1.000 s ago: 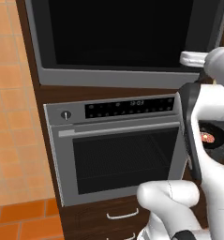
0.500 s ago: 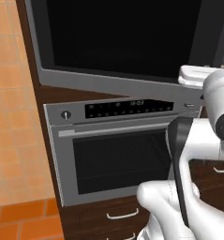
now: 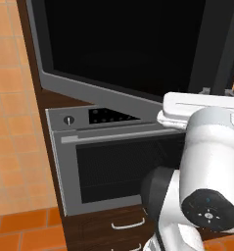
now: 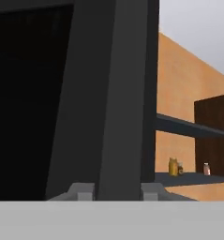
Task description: Open the microwave, place the bowl with waffle inside the microwave, then close the microwave door and turn it on.
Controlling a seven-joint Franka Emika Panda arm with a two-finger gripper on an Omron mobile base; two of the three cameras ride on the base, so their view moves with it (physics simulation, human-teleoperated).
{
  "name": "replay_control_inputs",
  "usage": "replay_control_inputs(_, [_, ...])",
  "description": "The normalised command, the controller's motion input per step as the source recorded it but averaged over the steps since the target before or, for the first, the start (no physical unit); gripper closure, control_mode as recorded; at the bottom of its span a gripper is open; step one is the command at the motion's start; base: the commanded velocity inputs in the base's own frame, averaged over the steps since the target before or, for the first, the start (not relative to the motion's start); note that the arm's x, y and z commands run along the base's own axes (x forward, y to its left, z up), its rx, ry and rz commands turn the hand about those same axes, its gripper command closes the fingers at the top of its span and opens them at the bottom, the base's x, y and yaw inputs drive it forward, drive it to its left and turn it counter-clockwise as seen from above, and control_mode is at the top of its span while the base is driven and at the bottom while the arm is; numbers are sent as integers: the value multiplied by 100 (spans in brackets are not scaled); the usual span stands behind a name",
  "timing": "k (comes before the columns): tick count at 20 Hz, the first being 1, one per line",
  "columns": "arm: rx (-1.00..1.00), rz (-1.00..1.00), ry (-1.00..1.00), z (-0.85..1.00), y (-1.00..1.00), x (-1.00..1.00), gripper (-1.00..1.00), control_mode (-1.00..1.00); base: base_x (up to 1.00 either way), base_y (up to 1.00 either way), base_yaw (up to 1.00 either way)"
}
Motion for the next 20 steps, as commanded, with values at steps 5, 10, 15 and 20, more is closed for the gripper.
replay_control_inputs(5, [-3, -16, 11, -40, 45, -8, -100, -100, 0, 0, 0])
replay_control_inputs(10, [0, -9, -11, -34, 0, 8, -100, -100, 0, 0, 0])
replay_control_inputs(15, [0, -8, -30, 2, 0, -15, -100, -100, 0, 0, 0])
replay_control_inputs(20, [0, 4, 2, 22, -31, -86, -100, -100, 0, 0, 0])
